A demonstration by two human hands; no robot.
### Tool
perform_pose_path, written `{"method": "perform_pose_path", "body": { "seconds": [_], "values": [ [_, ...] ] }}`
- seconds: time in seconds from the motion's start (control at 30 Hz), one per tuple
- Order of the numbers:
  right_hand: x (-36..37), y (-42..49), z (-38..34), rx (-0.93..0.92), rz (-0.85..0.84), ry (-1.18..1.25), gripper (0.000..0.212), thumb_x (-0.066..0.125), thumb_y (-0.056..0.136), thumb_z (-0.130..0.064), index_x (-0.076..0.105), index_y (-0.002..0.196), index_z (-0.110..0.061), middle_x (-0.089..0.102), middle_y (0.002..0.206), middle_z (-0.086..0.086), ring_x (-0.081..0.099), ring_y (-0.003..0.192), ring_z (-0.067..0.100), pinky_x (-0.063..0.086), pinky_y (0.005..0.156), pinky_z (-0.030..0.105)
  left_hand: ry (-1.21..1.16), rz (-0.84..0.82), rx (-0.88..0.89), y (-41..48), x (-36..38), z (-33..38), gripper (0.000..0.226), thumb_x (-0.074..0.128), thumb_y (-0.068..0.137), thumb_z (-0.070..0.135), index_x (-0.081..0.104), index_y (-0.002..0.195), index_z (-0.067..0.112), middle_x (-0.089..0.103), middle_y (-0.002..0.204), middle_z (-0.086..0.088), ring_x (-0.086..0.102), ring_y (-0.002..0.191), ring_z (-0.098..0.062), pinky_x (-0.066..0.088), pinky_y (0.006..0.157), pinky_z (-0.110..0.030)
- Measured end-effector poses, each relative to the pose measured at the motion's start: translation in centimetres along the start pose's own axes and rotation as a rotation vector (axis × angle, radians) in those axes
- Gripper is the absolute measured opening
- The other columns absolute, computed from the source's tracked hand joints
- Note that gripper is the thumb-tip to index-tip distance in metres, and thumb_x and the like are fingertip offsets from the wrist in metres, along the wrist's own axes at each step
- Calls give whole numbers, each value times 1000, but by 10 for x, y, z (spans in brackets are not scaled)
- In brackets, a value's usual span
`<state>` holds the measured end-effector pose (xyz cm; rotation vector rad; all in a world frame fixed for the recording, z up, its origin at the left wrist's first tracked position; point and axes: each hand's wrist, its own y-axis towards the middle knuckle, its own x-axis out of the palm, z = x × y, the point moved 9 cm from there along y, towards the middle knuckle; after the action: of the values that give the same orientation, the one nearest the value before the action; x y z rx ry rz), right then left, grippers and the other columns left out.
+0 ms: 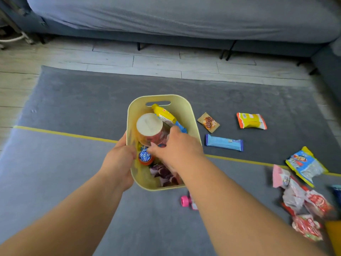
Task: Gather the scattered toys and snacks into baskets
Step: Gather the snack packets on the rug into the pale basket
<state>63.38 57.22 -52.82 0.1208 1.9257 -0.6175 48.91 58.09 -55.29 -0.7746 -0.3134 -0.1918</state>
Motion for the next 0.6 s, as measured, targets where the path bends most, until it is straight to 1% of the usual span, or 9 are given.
{"method": "perform_pose_path", "body": {
  "seconds": [0.1,0.13,0.2,0.27,0.33,0.43,0.5,0.53,0.6],
  "values": [
    [19,-5,5,8,-88,-10,56,45,89,-61,42,121,-14,61,111,9,59,102,31,41,72,33,14,2,2,1,10,0,78,24,74,-22,65,121,24,76,99,-13,74,84,-34,61,63,-47],
    [22,-5,5,2,-91,-10,48,43,94,-53,41,121,-14,62,109,11,60,99,32,42,72,34,13,5,2,0,11,0,77,24,74,-22,66,119,24,76,99,-13,74,84,-35,61,64,-47],
    [24,-3,11,-10,-109,-65,31,46,97,-27,39,124,-12,62,111,13,61,99,33,41,69,35,9,-1,0,-2,15,-1,74,24,75,-22,67,115,23,76,96,-14,74,82,-35,61,61,-46],
    [29,0,20,-54,-173,-179,34,45,94,-10,39,128,-11,59,117,15,60,104,33,40,68,34,22,-13,-7,-2,19,-3,76,24,73,-22,66,117,25,76,98,-14,74,83,-36,60,61,-46],
    [36,2,27,-108,-221,-243,33,45,94,-12,44,127,-11,57,121,14,58,107,34,39,69,34,39,-24,-8,-1,21,-6,78,24,72,-21,65,119,26,76,100,-14,74,84,-36,60,61,-46],
    [32,1,29,-153,-217,-219,29,44,95,-32,53,117,-14,60,114,11,57,101,31,38,69,31,59,-12,-9,3,20,-11,79,25,72,-21,66,119,27,76,101,-13,73,86,-36,60,65,-49],
    [9,0,26,-200,-131,-111,31,38,93,-34,56,108,-15,62,102,8,57,93,29,40,68,31,70,4,-9,6,19,-14,78,25,72,-21,66,119,27,76,98,-12,74,84,-35,61,64,-49],
    [-10,-1,25,-222,-33,-15,28,37,93,-32,58,103,-16,64,96,6,58,87,28,44,68,33,77,12,-8,7,19,-14,78,25,72,-20,66,118,27,76,97,-12,74,83,-35,61,63,-48],
    [-51,2,39,-206,242,235,17,44,94,-26,59,94,-18,67,85,3,59,78,25,48,68,37,88,14,-3,9,22,-13,76,25,72,-20,66,116,26,76,98,-11,74,83,-34,61,63,-48]
  ]
}}
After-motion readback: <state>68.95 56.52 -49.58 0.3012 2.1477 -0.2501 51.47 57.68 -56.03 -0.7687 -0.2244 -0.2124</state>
